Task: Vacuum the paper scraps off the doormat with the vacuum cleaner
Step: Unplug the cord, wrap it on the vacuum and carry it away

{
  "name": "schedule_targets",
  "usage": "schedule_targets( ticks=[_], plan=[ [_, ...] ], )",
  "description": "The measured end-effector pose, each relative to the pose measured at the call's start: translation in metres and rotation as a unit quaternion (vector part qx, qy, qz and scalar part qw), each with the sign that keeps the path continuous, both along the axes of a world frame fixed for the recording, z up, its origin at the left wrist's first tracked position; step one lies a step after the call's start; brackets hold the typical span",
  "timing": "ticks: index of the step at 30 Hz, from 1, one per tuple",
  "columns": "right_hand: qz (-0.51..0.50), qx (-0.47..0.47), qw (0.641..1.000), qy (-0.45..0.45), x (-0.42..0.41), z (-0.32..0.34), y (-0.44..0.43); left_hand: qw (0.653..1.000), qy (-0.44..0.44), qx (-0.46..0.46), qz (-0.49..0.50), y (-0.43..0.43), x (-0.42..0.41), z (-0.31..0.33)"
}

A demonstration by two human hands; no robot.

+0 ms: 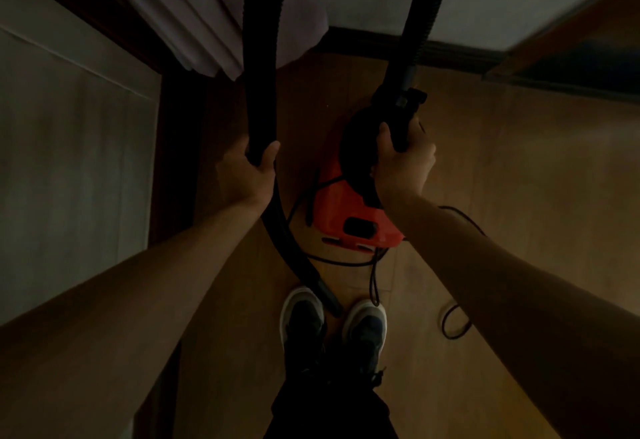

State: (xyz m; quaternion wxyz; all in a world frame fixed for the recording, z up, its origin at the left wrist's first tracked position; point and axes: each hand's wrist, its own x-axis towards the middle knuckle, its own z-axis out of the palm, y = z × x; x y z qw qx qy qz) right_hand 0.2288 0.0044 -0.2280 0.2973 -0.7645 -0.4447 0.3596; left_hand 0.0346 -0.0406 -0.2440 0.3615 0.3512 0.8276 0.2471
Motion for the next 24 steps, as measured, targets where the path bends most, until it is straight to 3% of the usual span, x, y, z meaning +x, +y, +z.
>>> schedule_targets(
  ticks=[13, 18, 21, 24],
  plan=[
    [-0.015, -0.019, 1.000, 0.007, -0.008, 0.000, 0.000, 0.995, 0.028, -0.081, 0.045, 0.020, 0.003, 0.009],
    [-0.041, -0.051, 0.998, -0.002, -0.012, 0.002, 0.001, 0.989, -0.046, -0.139, 0.029, 0.019, 0.003, 0.028],
    [-0.041, -0.093, 0.995, -0.003, -0.009, 0.008, 0.002, 0.977, -0.074, -0.198, 0.017, 0.013, -0.001, 0.036],
    [0.030, -0.163, 0.985, -0.045, 0.006, 0.019, 0.007, 0.973, -0.057, -0.223, 0.013, 0.011, -0.008, 0.044]
  ],
)
